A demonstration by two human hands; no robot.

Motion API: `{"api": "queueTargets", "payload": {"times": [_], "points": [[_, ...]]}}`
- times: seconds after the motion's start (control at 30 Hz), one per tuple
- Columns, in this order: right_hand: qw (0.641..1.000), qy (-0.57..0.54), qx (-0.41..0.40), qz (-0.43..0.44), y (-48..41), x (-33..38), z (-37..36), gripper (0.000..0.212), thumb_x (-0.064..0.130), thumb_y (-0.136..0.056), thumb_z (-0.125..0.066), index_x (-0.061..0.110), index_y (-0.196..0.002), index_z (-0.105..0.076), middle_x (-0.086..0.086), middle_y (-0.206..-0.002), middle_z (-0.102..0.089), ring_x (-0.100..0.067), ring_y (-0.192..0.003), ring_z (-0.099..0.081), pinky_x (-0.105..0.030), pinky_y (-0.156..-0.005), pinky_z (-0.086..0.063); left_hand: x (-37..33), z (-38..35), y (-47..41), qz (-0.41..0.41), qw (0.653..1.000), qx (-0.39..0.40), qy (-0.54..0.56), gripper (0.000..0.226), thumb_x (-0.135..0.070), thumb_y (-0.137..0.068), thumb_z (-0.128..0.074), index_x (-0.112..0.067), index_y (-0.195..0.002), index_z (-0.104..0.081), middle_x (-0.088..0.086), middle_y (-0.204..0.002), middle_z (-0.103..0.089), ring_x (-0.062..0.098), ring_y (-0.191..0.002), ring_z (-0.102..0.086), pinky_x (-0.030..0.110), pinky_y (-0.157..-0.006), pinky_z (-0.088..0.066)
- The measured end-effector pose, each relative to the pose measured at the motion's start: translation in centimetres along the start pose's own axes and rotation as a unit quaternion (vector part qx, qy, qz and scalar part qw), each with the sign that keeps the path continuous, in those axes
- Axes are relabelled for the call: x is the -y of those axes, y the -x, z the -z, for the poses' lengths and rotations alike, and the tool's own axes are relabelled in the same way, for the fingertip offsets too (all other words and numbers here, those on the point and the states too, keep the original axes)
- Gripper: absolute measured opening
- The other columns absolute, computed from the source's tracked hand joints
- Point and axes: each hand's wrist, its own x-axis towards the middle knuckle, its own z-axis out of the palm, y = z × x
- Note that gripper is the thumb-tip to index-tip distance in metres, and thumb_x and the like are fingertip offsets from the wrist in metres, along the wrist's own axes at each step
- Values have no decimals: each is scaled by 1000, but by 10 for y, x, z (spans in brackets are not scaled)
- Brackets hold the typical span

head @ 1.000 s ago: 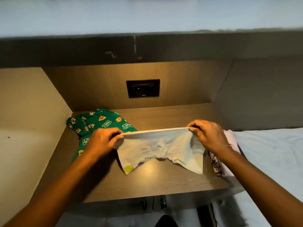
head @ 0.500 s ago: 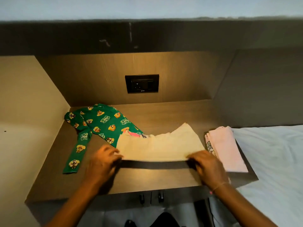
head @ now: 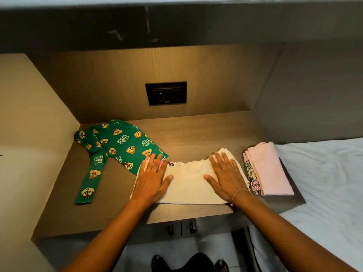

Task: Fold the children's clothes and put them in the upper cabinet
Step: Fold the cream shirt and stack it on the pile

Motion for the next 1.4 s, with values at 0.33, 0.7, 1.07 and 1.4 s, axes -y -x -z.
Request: {"api": "queueTargets", "payload": {"times": [0.33, 0.7, 1.07, 1.4], "points": [[999, 35, 3, -7, -4, -9, -16, 77, 69, -89, -2, 26, -152, 7, 0, -162, 11, -19, -147, 19, -41, -119, 11, 67, -8, -8, 86, 995, -14, 55, 70, -67, -92, 0, -31, -152, 4, -1, -161, 6, 17, -148, 11, 47, -120, 6], [999, 34, 17, 0, -8, -5, -13, 74, 65, -92, -8, 26, -152, 8, -1, -161, 13, -20, -147, 19, -43, -120, 8, 190, 32, -2, 120, 991, 41, 49, 85, -69, -86, 3, -19, -153, -11, 5, -162, -13, 27, -148, -13, 41, -118, -5], [991, 17, 87, 96, -52, -33, 55, 69, 37, -92, -58, 25, -151, -23, -3, -158, -25, -28, -145, -20, -42, -117, -20, 90, 46, -34, -81, 994, -20, -77, 55, -57, -87, -50, -28, -134, -52, 2, -126, -59, 22, -112, -50, 42, -88, -42], [988, 63, 91, 108, -66, -35, 52, 37, 41, -85, -66, 30, -119, -57, 0, -120, -62, -23, -109, -50, -36, -90, -41, 71, 36, -48, -90, 995, 5, -51, 33, -52, -88, -57, -32, -114, -60, -8, -115, -61, 14, -105, -45, 36, -84, -30]]}}
